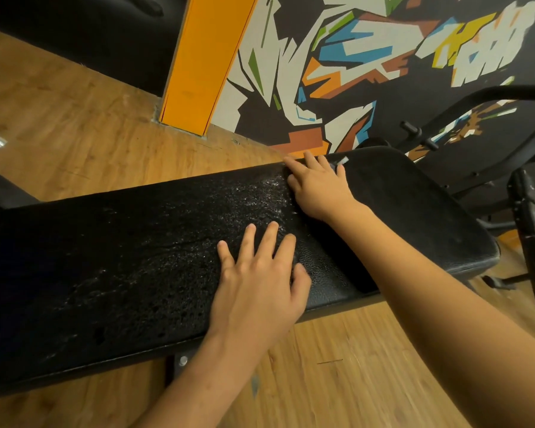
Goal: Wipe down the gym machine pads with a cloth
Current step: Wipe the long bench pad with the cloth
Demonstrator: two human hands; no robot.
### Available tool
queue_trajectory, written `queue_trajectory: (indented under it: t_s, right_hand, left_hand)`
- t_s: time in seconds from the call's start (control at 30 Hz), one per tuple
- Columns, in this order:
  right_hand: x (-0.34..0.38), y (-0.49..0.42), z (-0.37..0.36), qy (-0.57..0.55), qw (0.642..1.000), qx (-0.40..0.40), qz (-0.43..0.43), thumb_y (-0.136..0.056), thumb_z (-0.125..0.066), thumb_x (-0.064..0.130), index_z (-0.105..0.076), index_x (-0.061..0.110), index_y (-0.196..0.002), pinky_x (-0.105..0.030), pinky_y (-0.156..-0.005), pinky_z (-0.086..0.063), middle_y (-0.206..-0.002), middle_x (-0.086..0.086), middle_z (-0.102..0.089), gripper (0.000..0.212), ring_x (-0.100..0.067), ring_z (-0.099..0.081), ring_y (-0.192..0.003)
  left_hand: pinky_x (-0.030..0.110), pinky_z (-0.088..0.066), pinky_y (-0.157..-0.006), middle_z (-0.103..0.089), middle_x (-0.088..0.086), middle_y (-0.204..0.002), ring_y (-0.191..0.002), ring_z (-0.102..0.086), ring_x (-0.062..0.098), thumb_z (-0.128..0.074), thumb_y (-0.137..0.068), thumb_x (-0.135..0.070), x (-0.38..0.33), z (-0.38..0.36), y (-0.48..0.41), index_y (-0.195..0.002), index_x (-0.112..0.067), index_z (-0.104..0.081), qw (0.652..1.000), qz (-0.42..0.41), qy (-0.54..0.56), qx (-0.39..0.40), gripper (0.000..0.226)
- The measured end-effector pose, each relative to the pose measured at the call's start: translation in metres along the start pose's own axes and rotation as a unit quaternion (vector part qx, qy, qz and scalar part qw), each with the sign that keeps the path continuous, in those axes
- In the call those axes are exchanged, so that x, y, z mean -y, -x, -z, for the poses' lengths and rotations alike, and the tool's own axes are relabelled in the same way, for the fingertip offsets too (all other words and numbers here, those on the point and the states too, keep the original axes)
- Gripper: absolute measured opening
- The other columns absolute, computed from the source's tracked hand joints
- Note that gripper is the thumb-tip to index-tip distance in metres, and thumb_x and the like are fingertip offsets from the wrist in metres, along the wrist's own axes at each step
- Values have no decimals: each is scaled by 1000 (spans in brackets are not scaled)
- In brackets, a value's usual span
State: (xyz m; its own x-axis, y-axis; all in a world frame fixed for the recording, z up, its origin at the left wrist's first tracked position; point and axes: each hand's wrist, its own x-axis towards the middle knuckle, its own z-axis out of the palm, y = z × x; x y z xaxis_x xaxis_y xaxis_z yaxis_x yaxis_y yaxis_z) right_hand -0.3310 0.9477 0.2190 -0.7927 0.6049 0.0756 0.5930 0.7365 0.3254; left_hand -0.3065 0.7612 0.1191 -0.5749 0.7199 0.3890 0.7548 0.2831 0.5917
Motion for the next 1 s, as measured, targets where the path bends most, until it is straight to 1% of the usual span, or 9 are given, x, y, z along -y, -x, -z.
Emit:
queue_trajectory:
  t_s: [0.1, 0.23, 0.37, 0.5, 0.63, 0.77, 0.87, 0.93, 1.0]
  right_hand:
    - [-4, 27, -5, -3, 1000, -11, 7, -111, -29, 38, -24, 32, -161, -61, -121, -14, -169, -10, -19, 51, -33, -16, -153]
    - [5, -4, -5, 3, 1000, -8, -4, -111, -31, 34, -27, 29, -160, -65, -120, -14, -163, -8, -31, 49, -35, -20, -151]
    - [12, -37, -6, -9, 999, 2, -43, -111, -33, 32, -28, 26, -158, -66, -121, -10, -164, -12, -28, 48, -37, -17, -153]
    - [10, 5, -6, -17, 999, -27, -30, -111, -33, 32, -27, 20, -158, -62, -122, -14, -163, -12, -28, 49, -34, -20, -151]
    - [6, 44, -11, -6, 999, -36, -25, -110, -33, 32, -25, 17, -158, -58, -122, -17, -165, -11, -24, 51, -33, -18, -152]
    - [8, 1, -8, -14, 999, -15, -45, -110, -33, 32, -34, 13, -152, -62, -121, -15, -159, -11, -35, 46, -34, -19, -151]
    - [9, -32, -4, -21, 998, 7, -66, -111, -33, 33, -36, 10, -149, -64, -121, -12, -159, -13, -33, 45, -36, -18, -152]
    - [8, -25, -5, -15, 998, -2, -56, -111, -33, 32, -33, 11, -152, -64, -121, -13, -161, -13, -30, 47, -36, -17, -152]
    - [8, 2, -5, -14, 999, -16, -39, -110, -34, 31, -31, 12, -155, -61, -121, -15, -162, -12, -28, 48, -34, -18, -151]
  left_hand:
    - [72, -39, -104, -52, 8, -151, -142, -45, 38, -33, -97, -42, 1, 1, 0, -138, -20, -59, 1000, -2, -2, 2, 53]
    - [73, -41, -103, -54, 8, -149, -140, -47, 38, -35, -97, -41, 2, 0, 0, -137, -20, -60, 1000, -5, -5, -4, 52]
    - [72, -38, -105, -52, 7, -151, -142, -45, 37, -32, -98, -42, 1, 1, 0, -139, -20, -58, 1000, -2, -2, -3, 53]
    - [71, -35, -108, -49, 6, -154, -145, -41, 35, -29, -98, -44, 1, 2, 1, -141, -22, -56, 1000, 3, 2, 7, 55]
    - [72, -38, -105, -52, 8, -151, -142, -45, 37, -31, -98, -43, 1, 3, 1, -139, -20, -58, 1000, -5, -5, 6, 55]
    - [72, -39, -105, -52, 7, -151, -142, -44, 36, -31, -98, -43, 1, 2, 0, -139, -21, -58, 1000, -3, -4, 10, 54]
    - [72, -38, -106, -52, 7, -152, -143, -44, 36, -32, -97, -43, 1, 3, 0, -138, -21, -58, 1000, 2, 0, 6, 53]
    - [72, -36, -107, -51, 7, -153, -144, -43, 36, -31, -97, -43, 0, 2, 0, -139, -22, -57, 1000, 2, 2, 5, 54]
    - [72, -35, -107, -50, 7, -153, -144, -42, 37, -31, -97, -42, 1, 2, 0, -140, -21, -57, 1000, 3, 4, 6, 54]
